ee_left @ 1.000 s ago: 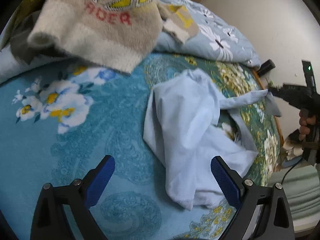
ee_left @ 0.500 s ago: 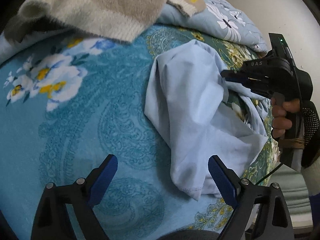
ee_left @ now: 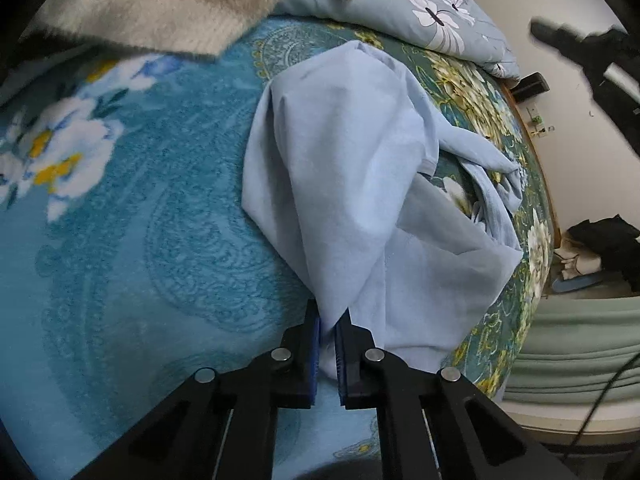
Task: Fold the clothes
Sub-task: 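Grasp the t-shirt edge with the left gripper while the right gripper holds another edge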
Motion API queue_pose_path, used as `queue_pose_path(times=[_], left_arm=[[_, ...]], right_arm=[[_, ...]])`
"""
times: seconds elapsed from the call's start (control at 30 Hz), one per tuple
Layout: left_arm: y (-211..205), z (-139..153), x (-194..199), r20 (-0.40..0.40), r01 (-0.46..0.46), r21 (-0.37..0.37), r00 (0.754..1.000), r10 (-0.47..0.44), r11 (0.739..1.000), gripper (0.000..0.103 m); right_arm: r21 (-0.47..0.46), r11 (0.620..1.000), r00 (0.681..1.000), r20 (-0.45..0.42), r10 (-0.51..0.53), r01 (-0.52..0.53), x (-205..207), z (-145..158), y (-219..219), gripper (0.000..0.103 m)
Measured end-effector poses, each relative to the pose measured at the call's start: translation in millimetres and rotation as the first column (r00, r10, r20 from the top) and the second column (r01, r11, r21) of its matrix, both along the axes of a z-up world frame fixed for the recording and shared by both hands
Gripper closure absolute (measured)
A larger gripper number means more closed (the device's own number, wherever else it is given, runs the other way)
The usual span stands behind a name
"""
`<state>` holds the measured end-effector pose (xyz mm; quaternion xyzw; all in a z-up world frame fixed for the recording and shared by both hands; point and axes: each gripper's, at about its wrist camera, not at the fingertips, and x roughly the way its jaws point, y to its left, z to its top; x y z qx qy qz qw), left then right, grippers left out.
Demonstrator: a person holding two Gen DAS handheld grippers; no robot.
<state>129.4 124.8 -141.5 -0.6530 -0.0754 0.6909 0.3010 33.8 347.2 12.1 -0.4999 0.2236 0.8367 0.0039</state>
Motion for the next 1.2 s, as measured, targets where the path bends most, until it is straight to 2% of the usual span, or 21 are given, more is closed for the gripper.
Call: queue_pose_path(times=[0.17, 0.23, 0.3, 0.33, 0.4, 0.47, 0.57, 0.67, 0.7, 0.73, 0.77, 0.8, 0.9, 1.0, 1.07, 1.13, 1.2], left_arm=[[-5.6, 1.1, 7.7, 0.02, -0.008, -0.001, 1.0, 0.008, 1.0, 0.092], [-7.5, 0.8, 10.9, 0.032, -0.011, -0.002, 0.999, 0.011, 1.0, 0.078], [-8.7, 0.6, 14.1, 0.043, -0.015, -0.003, 0.999, 0.015, 1.0, 0.039], [-3.9, 0.9, 15.4, 0.047, -0.014, 0.006, 0.999, 0.013, 1.0, 0.034], [7.8, -0.2, 17.6, 0.052, 0.019, 0.014, 0.998, -0.019, 1.0, 0.034], [23.2, -9.5, 16.2, 0.062, 0.068, -0.064, 0.996, -0.064, 0.996, 0.034], [37.9, -23.2, 12.4, 0.093, 0.114, -0.135, 0.99, -0.102, 0.984, 0.034], [41.3, -21.5, 10.4, 0.084, 0.123, -0.138, 0.99, -0.113, 0.983, 0.035], [41.4, -21.0, 9.8, 0.083, 0.123, -0.138, 0.99, -0.112, 0.983, 0.041], [40.3, -20.2, 9.3, 0.078, 0.119, -0.14, 0.991, -0.109, 0.983, 0.049], [39.1, -19.3, 8.7, 0.074, 0.115, -0.142, 0.992, -0.105, 0.983, 0.07], [36.8, -18.0, 7.8, 0.076, 0.109, -0.139, 0.992, -0.099, 0.984, 0.085], [30.9, -3.9, 8.7, 0.029, 0.105, -0.14, 0.994, -0.102, 0.985, 0.091], [25.9, 25.0, 14.1, -0.07, 0.123, -0.145, 0.989, -0.134, 0.982, 0.093], [18.9, 51.1, 12.4, -0.138, 0.113, -0.139, 0.982, -0.132, 0.984, 0.093], [9.8, 83.0, 10.6, -0.227, 0.097, -0.133, 0.966, -0.125, 0.986, 0.094], [2.7, 116.8, 9.2, -0.321, 0.082, -0.128, 0.939, -0.119, 0.988, 0.095]], right_arm=[[0.012, 0.999, 0.996, 0.088, -0.033, 0.032, 3.4, -41.7, 15.7, 0.103], [0.017, 0.999, 0.991, 0.122, -0.046, 0.045, 4.8, -58.4, 22.0, 0.103], [0.023, 0.998, 0.986, 0.157, -0.06, 0.057, 6.1, -75.1, 28.2, 0.102], [0.026, 0.998, 0.982, 0.174, -0.067, 0.063, 6.8, -83.5, 31.4, 0.1], [0.03, 0.997, 0.975, 0.207, -0.08, 0.075, 7.8, -99.9, 37.4, 0.087], [0.013, 0.996, 0.97, 0.227, -0.088, 0.088, 5.6, -114.6, 41.1, 0.081], [-0.012, 0.994, 0.961, 0.258, -0.098, 0.104, 1.4, -134.6, 44.5, 0.081], [-0.032, 0.994, 0.957, 0.275, -0.092, 0.105, -2.2, -143.6, 42.1, 0.081], [-0.036, 0.994, 0.957, 0.276, -0.091, 0.105, -2.7, -144.5, 41.0, 0.084], [-0.041, 0.994, 0.957, 0.275, -0.089, 0.104, -3.1, -144.5, 40.0, 0.093], [-0.052, 0.993, 0.959, 0.268, -0.087, 0.105, -2.7, -141.3, 39.4, 0.101], [-0.065, 0.992, 0.963, 0.257, -0.084, 0.104, -2.2, -136.8, 38.8, 0.101], [-0.121, 0.989, 0.982, 0.175, -0.063, 0.085, 1.9, -106.5, 36.4, 0.102], [-0.151, 0.986, 0.996, 0.058, -0.067, 0.075, 8.3, -55.9, 35.6, 0.102], [-0.168, 0.983, 0.996, -0.04, -0.078, 0.07, 17.3, -10.4, 35.6, 0.102], [-0.17, 0.983, 0.989, -0.12, -0.085, 0.064, 24.1, 29.8, 30.8, 0.102], [-0.168, 0.984, 0.973, -0.21, -0.092, 0.057, 34.7, 74.5, 27.0, 0.102]])
